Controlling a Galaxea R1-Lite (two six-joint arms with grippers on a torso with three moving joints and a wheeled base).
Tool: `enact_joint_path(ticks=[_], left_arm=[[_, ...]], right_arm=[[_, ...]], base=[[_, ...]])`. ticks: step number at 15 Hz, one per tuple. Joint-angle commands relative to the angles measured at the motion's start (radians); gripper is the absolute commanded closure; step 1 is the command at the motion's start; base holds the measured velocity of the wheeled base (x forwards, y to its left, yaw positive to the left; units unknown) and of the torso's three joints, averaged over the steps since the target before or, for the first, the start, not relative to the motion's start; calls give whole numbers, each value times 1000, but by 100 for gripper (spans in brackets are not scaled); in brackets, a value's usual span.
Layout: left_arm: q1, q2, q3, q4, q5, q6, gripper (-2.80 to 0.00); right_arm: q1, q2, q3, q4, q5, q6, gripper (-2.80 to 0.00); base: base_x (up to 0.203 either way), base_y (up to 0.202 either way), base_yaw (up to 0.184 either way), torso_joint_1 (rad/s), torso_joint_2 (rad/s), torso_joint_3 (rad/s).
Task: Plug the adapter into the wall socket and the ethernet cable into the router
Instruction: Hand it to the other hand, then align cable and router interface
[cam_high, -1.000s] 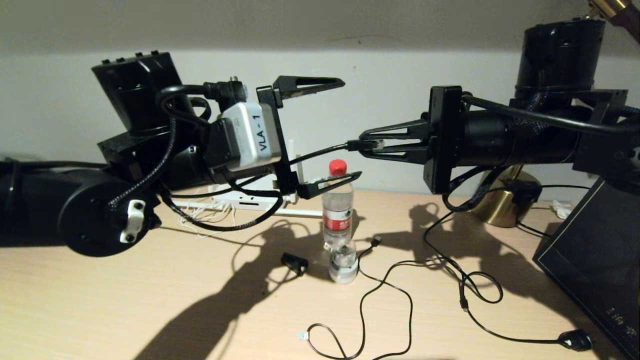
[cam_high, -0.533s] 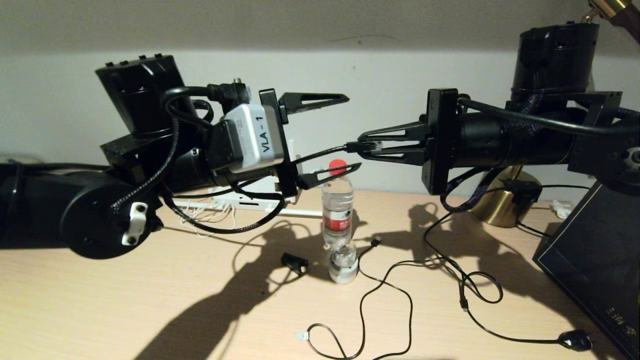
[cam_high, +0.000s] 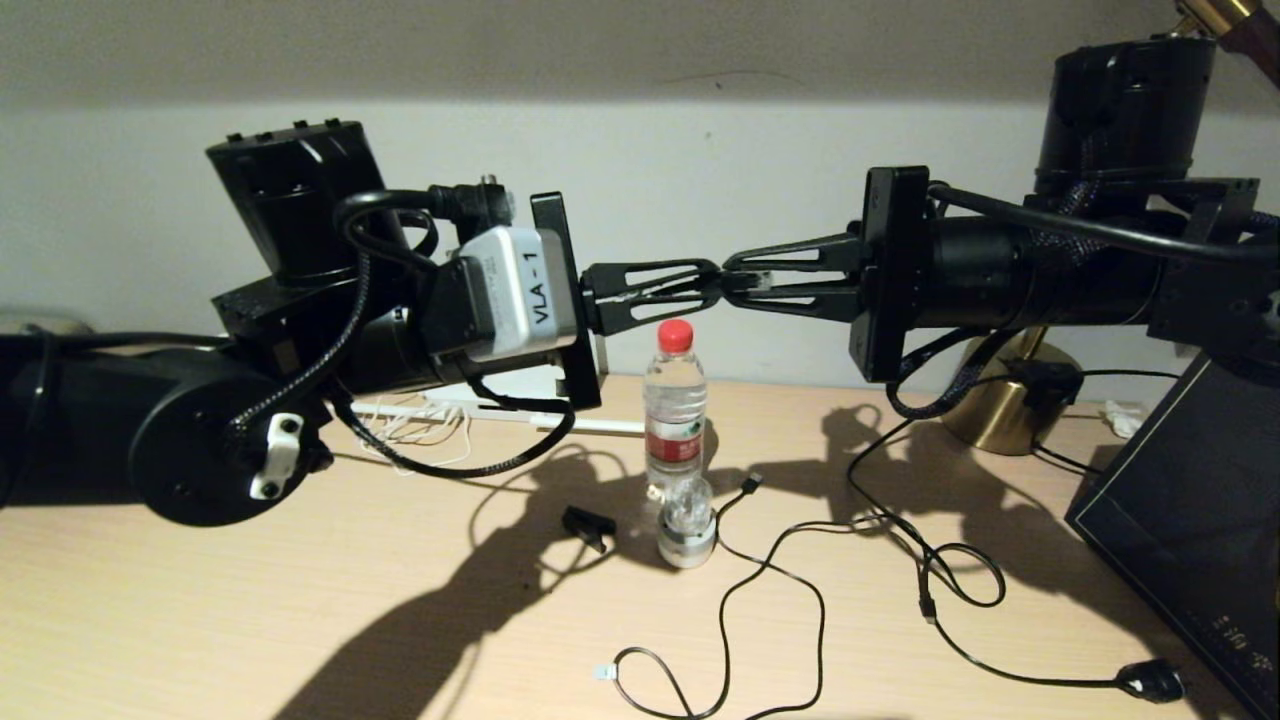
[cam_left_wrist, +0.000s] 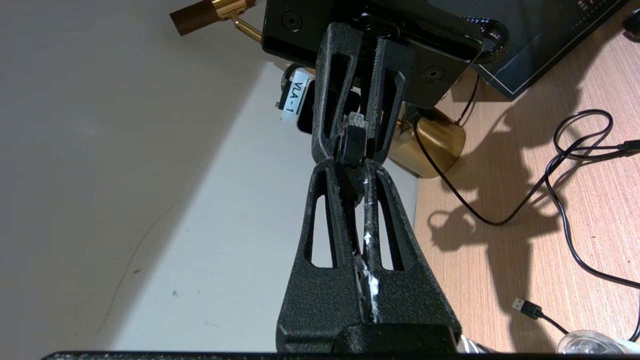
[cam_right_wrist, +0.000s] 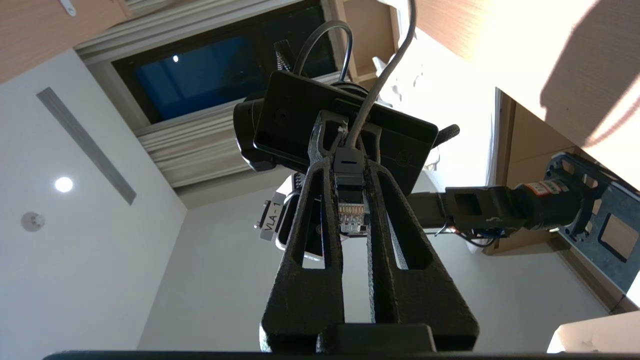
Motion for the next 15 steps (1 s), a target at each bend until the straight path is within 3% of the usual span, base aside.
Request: enact_joint_path(ticks=[1, 6, 7, 12, 15], left_arm=[[0, -1, 1, -7, -1, 5, 0], [-1, -3, 1, -7, -1, 6, 0], [-8, -3, 2, -7, -1, 7, 0], [-16, -16, 37, -6, -1, 4, 0], [30, -56, 114, -5, -1, -25, 0]], right_arm=[[1, -4, 1, 1, 8, 9, 0], [2, -4, 4, 1, 9, -1, 0], [2, -5, 4, -1, 5, -6, -280], [-4, -11, 5, -1, -19, -2, -280], [-53, -54, 24, -1, -56, -4, -280]], base=[[0, 0, 0, 0, 0, 0], [0, 0, 0, 0, 0, 0], [0, 0, 0, 0, 0, 0], [0, 0, 0, 0, 0, 0], [0, 0, 0, 0, 0, 0]])
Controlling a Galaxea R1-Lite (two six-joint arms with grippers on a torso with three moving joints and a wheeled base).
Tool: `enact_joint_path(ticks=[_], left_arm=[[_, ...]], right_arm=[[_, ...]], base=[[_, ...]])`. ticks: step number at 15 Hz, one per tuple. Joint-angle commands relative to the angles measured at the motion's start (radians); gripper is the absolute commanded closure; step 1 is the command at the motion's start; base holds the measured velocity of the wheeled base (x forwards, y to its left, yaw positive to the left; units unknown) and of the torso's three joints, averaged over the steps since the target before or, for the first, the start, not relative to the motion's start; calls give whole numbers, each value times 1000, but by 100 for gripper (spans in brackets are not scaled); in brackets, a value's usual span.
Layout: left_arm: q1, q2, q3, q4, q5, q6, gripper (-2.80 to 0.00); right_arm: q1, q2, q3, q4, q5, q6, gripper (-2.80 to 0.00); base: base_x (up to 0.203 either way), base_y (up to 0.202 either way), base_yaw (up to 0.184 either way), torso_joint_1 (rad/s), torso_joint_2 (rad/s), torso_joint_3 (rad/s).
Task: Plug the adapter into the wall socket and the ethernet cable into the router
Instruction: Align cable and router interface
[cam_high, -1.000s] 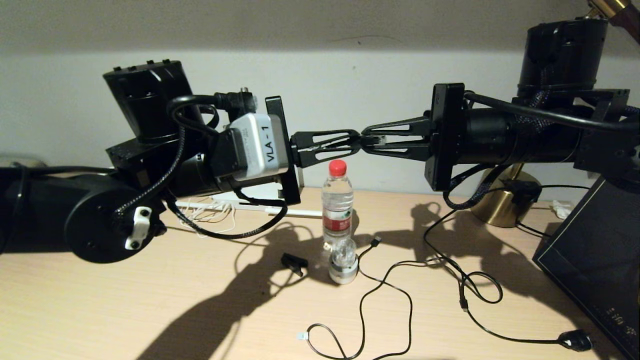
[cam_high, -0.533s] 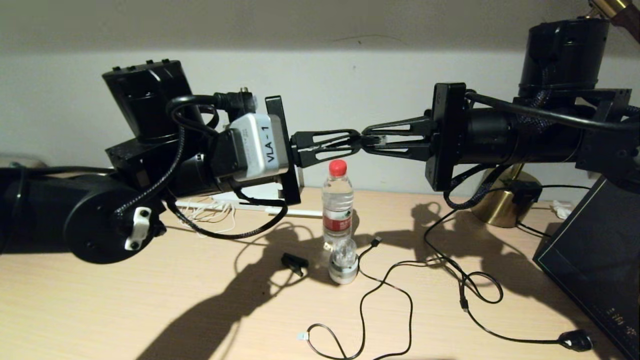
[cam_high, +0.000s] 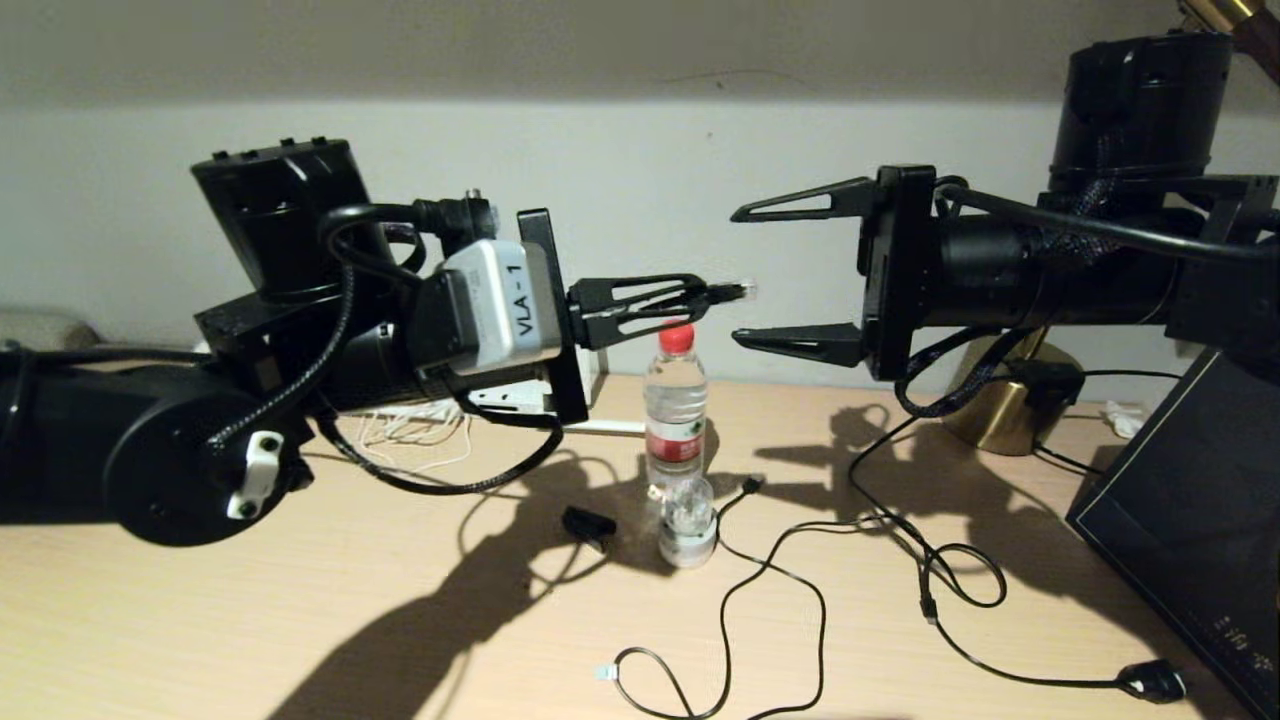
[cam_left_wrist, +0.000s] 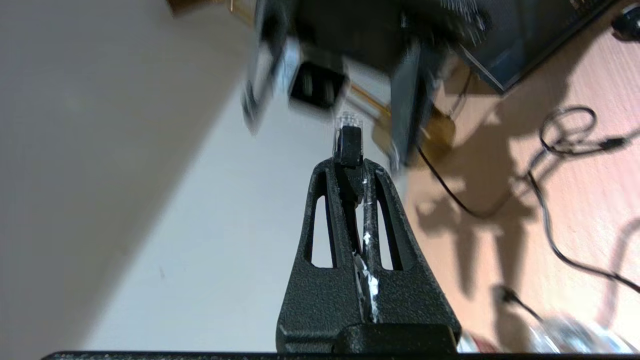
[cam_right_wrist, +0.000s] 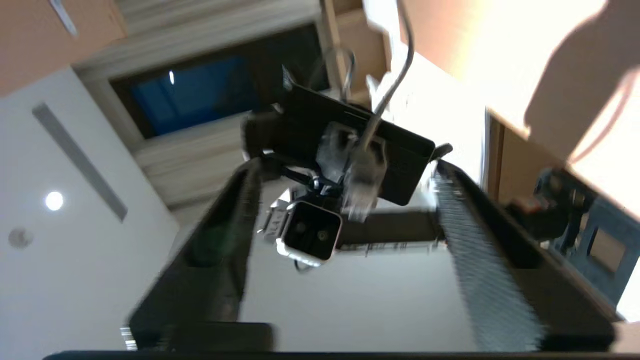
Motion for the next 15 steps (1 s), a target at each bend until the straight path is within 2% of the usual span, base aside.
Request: enact_joint_path(ticks=[1, 3, 5, 6, 8, 9, 11, 12, 14, 15], left_arm=[[62, -62, 89, -4, -8, -58, 0], [119, -130, 163, -2, -12, -217, 0], [153, -191, 211, -2, 12, -434, 0], [170, -222, 221, 1, 54, -538, 0], [198, -316, 266, 17, 128, -797, 0], [210, -368, 303, 42, 150, -899, 0], [245, -451, 355, 178, 208, -1061, 0], [255, -465, 371, 211, 247, -1126, 0], [285, -474, 383, 224, 330, -1284, 0], [299, -470, 381, 228, 358, -1341, 0]], right_arm=[[-49, -62, 14, -3, -32, -3, -280], [-75, -157, 51, 7, -86, -94, -280], [-77, -292, 115, 72, -162, -291, -280], [-70, -355, 145, 146, -249, -429, -280], [-47, -470, 231, 262, -538, -693, -280], [-38, -534, 288, 283, -628, -780, 0], [-29, -685, 409, 306, -712, -882, 0], [-28, -749, 474, 313, -744, -913, 0], [-28, -866, 635, 320, -858, -1006, 0], [-28, -921, 714, 321, -936, -1063, 0]], base=[[0, 0, 0, 0, 0, 0], [0, 0, 0, 0, 0, 0], [0, 0, 0, 0, 0, 0], [0, 0, 0, 0, 0, 0], [0, 0, 0, 0, 0, 0], [0, 0, 0, 0, 0, 0], [0, 0, 0, 0, 0, 0], [0, 0, 0, 0, 0, 0], [0, 0, 0, 0, 0, 0], [0, 0, 0, 0, 0, 0]])
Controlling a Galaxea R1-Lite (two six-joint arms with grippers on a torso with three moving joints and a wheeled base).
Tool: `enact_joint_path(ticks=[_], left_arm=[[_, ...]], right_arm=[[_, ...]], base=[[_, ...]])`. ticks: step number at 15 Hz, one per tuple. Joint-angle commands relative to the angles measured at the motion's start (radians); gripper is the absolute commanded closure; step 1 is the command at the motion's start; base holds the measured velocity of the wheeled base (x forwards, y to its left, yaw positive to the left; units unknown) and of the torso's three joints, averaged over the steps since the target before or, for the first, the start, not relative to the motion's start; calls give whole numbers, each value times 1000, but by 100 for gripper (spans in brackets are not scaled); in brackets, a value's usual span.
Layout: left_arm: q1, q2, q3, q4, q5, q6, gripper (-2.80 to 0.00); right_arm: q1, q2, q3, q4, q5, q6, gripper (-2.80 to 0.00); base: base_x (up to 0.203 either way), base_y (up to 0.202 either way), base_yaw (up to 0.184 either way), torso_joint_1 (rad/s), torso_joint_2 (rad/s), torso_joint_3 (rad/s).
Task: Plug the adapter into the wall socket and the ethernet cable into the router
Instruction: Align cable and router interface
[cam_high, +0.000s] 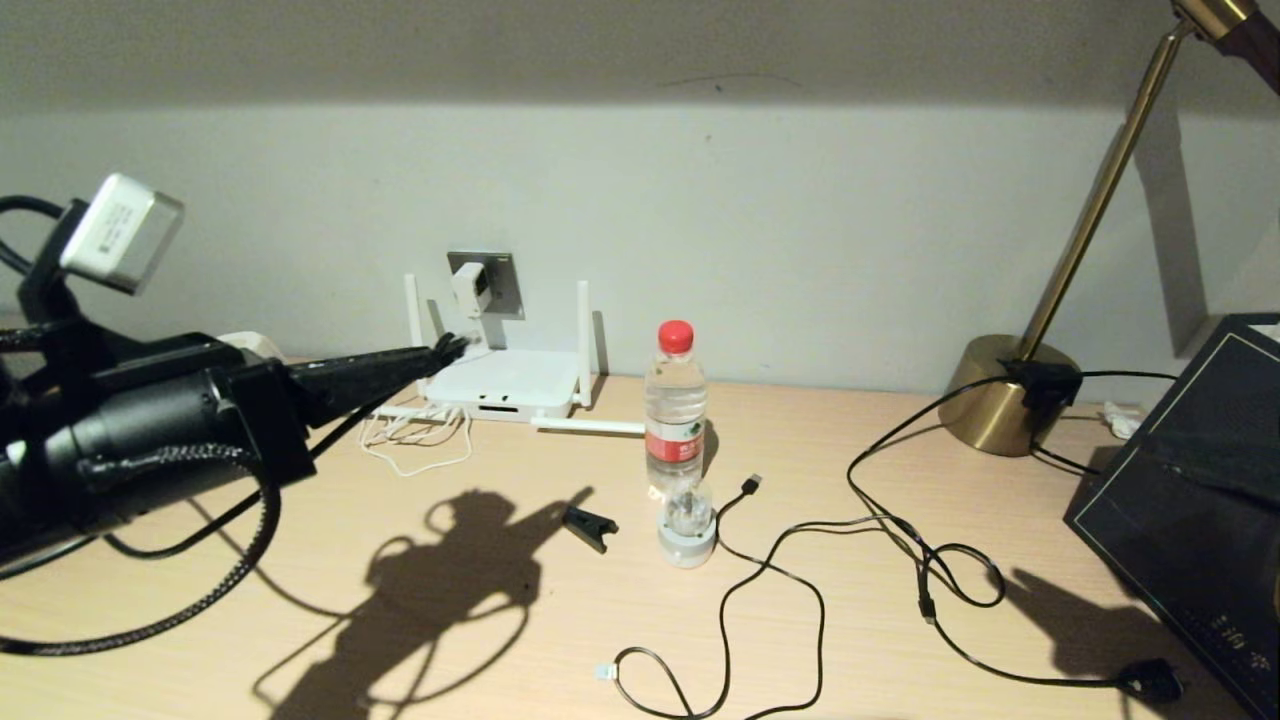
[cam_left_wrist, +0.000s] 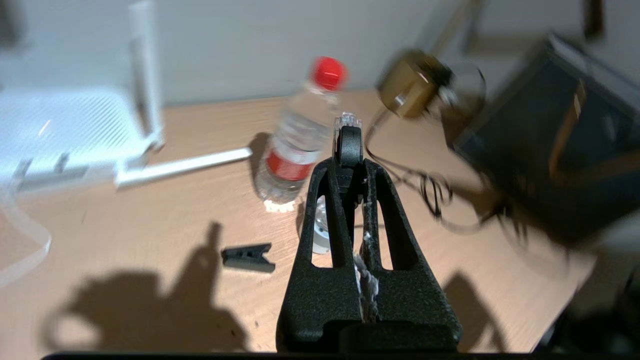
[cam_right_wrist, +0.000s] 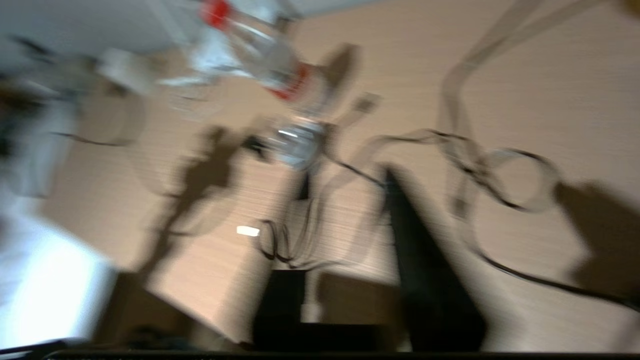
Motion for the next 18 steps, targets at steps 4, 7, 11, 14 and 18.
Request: enact_joint_path(ticks=[4, 7, 11, 14, 18], left_arm=[[74, 53, 20, 30, 134, -130, 0], [91, 156, 7, 36, 232, -130, 0], [121, 336, -44, 33, 344, -116, 0], [125, 461, -63, 9, 423, -57, 0], [117, 557, -62, -117, 428, -18, 0]], right_arm=[[-88, -305, 268, 3, -442, -210, 0], [-314, -451, 287, 4, -454, -313, 0], [-389, -751, 358, 4, -272, -533, 0], [-406, -876, 513, 4, -162, -618, 0], [-410, -917, 683, -8, -153, -647, 0]], base=[[0, 0, 0, 0, 0, 0], [0, 0, 0, 0, 0, 0], [0, 0, 0, 0, 0, 0], [0, 0, 0, 0, 0, 0], [0, 0, 0, 0, 0, 0]])
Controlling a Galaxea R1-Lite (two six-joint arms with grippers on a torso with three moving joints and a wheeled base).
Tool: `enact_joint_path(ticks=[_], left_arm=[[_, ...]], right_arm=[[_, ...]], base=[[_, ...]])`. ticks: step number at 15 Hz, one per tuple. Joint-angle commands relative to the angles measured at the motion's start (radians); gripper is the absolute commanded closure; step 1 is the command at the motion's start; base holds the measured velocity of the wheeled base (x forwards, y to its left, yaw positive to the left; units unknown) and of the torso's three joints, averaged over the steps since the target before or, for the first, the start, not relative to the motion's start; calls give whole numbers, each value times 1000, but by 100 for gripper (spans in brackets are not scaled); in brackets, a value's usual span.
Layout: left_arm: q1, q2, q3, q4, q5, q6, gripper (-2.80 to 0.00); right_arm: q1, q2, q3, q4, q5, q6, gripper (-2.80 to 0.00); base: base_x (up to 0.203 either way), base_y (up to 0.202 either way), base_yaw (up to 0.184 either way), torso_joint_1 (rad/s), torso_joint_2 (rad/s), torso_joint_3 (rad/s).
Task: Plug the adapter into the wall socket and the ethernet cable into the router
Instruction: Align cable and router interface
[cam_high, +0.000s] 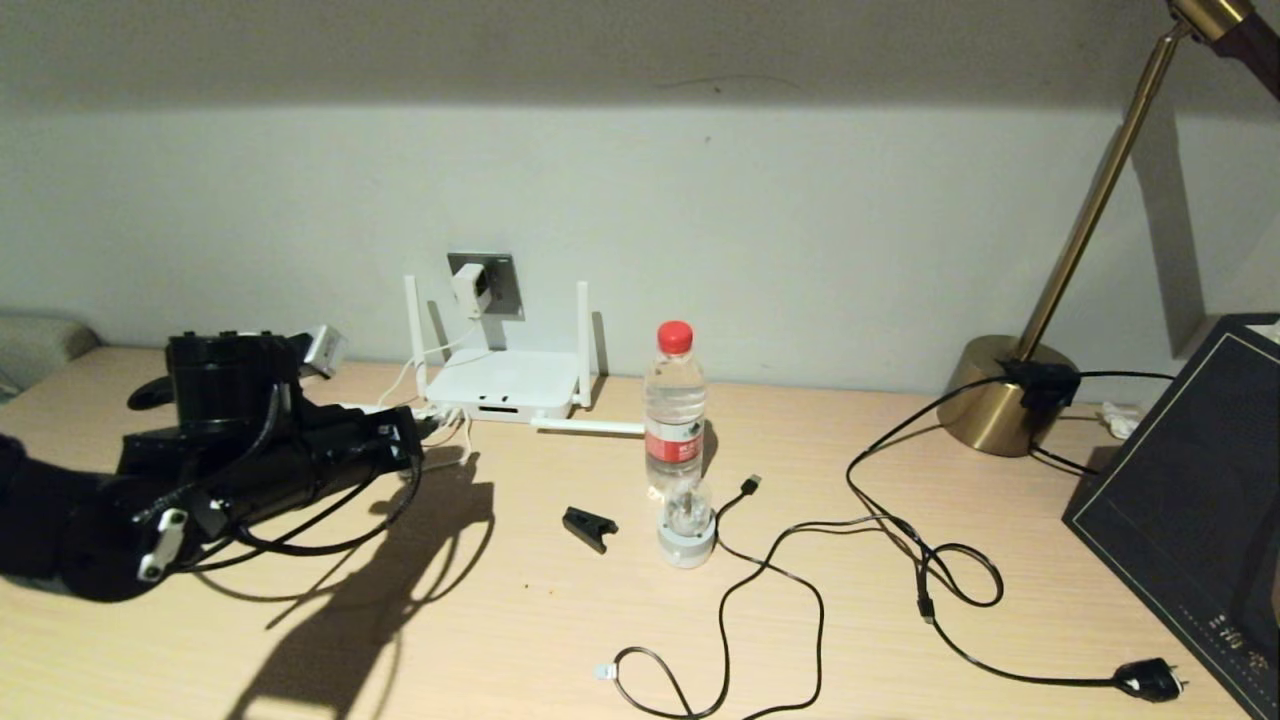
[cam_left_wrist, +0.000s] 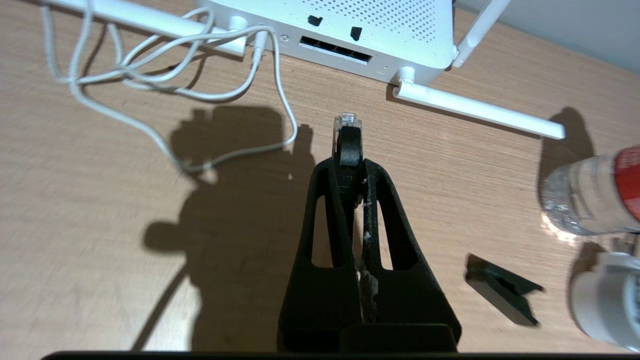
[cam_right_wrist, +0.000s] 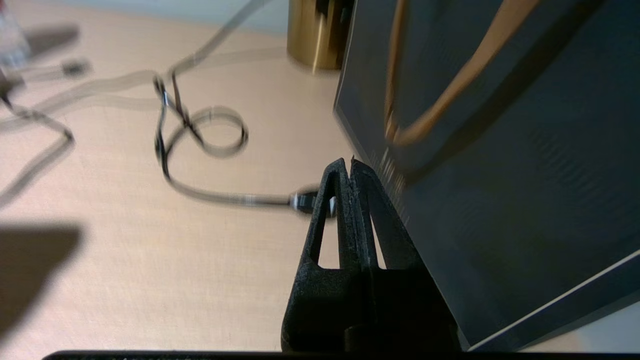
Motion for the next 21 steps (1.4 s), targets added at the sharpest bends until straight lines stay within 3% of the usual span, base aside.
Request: enact_joint_path(ticks=[1, 6, 10, 15, 18, 21], left_arm=[[-7, 97, -1, -73, -2, 12, 0], [-13, 230, -42, -187, -7, 13, 0], [-16, 323, -68, -287, -11, 15, 0], [-16, 349, -82, -299, -10, 41, 0], [-14, 370, -79, -342, -8, 82, 0], [-13, 380, -69, -389, -4, 90, 0]], right_arm=[[-1, -31, 73, -21, 5, 1, 0], [-1, -31, 112, -120, 42, -9, 0], [0, -31, 112, -122, 41, -2, 0], [-1, -31, 112, -122, 47, 14, 0], [-2, -31, 152, -130, 134, 66, 0], [-2, -31, 151, -131, 133, 61, 0]], base=[[0, 0, 0, 0, 0, 0], [0, 0, 0, 0, 0, 0], [0, 0, 0, 0, 0, 0], [0, 0, 0, 0, 0, 0], [0, 0, 0, 0, 0, 0], [0, 0, 0, 0, 0, 0]])
